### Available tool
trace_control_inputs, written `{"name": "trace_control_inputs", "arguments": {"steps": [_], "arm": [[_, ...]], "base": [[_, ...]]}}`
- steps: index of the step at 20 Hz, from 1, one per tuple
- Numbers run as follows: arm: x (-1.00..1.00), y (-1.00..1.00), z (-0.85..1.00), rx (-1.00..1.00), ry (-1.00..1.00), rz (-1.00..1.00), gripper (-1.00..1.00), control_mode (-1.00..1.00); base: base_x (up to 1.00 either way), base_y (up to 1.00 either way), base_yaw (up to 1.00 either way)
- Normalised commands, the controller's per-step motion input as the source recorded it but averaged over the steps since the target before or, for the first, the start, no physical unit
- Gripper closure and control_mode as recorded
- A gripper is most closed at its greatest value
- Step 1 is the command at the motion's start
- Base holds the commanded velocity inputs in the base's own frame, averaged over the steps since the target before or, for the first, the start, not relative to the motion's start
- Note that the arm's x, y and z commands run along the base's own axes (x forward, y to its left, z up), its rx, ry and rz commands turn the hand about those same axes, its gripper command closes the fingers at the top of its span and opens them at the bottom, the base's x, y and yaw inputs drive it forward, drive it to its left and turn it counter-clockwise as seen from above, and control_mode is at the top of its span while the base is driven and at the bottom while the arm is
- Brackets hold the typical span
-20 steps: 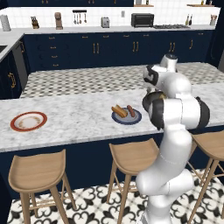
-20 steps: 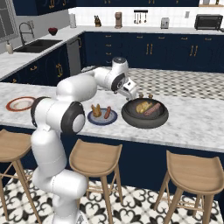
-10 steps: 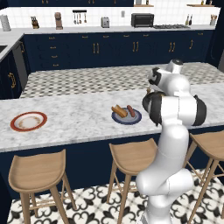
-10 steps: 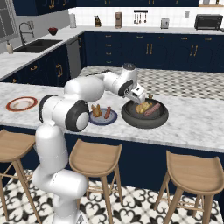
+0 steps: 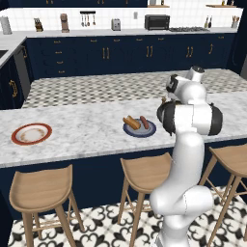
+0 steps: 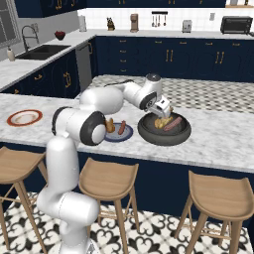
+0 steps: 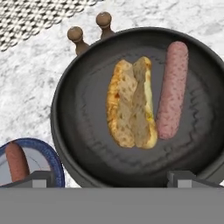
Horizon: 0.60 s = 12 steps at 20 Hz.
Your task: Place one bun and one sausage from the bowl on each plate.
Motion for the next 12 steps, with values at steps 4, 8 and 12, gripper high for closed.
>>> {"name": "trace_control_inputs", "arguments": {"steps": [4, 8, 12], "arm": [[0.26, 0.00, -0.26, 0.00, 0.00, 0.00, -1.00, -1.00], [0.18, 0.00, -0.39, -0.04, 0.00, 0.00, -1.00, -1.00], [0.20, 0.00, -0.18, -0.05, 0.03, 0.00, -1.00, -1.00]], "base": [[0.00, 0.00, 0.00], [0.00, 0.00, 0.00], [0.00, 0.00, 0.00]]}}
